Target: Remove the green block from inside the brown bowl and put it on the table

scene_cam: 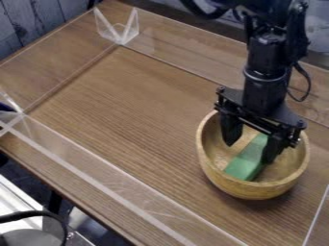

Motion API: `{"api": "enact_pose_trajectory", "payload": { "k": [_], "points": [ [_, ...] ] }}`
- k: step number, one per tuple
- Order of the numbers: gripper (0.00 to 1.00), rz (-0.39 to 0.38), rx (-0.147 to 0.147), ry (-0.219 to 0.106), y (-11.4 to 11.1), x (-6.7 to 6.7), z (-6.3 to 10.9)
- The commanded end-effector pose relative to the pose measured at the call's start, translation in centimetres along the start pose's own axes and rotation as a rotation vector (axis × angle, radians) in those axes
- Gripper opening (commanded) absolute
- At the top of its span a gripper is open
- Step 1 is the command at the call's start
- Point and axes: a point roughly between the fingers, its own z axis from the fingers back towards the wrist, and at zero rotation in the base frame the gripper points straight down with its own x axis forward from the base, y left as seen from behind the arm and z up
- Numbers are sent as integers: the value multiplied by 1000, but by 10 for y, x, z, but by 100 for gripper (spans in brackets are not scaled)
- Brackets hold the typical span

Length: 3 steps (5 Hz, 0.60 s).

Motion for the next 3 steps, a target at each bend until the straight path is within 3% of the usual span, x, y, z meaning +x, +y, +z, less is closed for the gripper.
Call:
{"api": "enact_pose_trajectory", "payload": {
  "k": [1,3],
  "points": [
    [100,-8,-4,-40,-3,6,7],
    [100,-5,-5,-30,-3,7,0]
  ]
}}
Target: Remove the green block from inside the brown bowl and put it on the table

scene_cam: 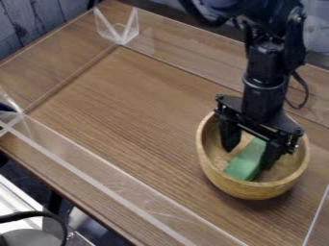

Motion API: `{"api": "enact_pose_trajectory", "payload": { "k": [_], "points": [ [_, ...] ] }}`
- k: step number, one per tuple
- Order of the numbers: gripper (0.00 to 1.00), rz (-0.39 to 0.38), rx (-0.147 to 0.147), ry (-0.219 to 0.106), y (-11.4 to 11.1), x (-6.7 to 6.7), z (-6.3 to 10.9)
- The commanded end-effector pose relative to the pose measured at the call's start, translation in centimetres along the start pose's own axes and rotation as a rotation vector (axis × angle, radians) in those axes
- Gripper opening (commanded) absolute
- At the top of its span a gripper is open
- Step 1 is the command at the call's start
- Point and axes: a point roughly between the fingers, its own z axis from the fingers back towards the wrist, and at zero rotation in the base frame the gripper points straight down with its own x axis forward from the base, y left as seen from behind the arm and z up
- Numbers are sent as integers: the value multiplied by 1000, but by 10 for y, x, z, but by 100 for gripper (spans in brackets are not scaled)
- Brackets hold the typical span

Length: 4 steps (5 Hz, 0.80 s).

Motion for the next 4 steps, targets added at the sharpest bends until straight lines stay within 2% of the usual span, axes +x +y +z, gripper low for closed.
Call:
{"api": "enact_pose_trajectory", "payload": {
  "k": [1,4],
  "points": [
    [0,-6,-8,-40,-3,6,8],
    [0,-2,-16,-35,-3,6,11]
  ]
}}
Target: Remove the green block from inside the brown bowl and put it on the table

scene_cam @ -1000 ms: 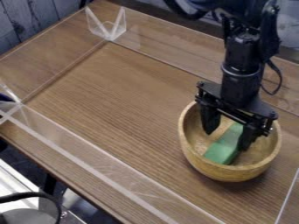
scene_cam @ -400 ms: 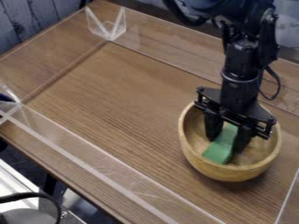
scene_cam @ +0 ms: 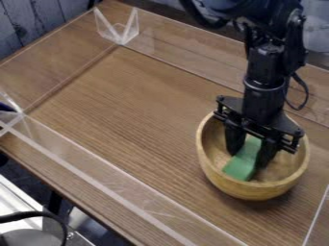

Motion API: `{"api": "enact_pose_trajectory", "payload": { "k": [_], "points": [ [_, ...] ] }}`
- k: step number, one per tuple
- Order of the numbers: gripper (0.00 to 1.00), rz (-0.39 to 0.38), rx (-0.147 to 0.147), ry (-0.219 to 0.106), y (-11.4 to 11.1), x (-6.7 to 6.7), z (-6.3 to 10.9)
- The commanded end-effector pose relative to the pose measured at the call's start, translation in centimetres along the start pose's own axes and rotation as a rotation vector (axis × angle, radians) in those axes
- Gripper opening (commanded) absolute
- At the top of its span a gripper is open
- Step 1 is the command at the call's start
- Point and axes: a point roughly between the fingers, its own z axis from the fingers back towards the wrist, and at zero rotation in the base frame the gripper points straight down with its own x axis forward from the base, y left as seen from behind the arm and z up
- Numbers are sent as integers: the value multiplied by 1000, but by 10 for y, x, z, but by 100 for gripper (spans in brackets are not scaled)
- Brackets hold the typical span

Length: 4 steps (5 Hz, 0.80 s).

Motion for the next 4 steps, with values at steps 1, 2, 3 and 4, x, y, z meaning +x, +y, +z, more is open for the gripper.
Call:
{"api": "enact_pose_trajectory", "payload": {
  "k": [1,2,3,4],
  "points": [
    [0,-2,-12,-45,-2,6,14],
    [0,-1,-15,-44,-2,6,16],
    [0,1,-19,-43,-2,6,17],
    [0,3,-22,-43,-2,6,18]
  ]
}}
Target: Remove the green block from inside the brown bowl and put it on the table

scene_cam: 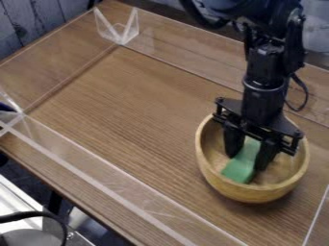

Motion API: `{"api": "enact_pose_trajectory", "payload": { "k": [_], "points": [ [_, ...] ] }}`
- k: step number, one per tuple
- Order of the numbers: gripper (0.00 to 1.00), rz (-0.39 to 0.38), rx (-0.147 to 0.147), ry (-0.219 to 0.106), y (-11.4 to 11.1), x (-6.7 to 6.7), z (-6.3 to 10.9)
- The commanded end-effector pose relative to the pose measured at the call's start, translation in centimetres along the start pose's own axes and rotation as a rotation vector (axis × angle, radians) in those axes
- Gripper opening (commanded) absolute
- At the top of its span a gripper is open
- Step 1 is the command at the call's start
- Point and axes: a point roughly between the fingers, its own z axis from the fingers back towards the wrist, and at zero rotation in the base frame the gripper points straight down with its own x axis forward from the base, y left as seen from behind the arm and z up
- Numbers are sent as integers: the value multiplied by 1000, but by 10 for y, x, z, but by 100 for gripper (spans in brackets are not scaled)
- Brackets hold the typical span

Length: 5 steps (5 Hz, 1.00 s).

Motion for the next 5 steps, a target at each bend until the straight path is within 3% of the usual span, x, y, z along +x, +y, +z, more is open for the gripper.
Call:
{"api": "enact_pose_trajectory", "payload": {
  "k": [1,5],
  "points": [
    [0,4,-15,-68,-1,9,20],
    [0,16,-26,-69,1,8,25]
  ]
}}
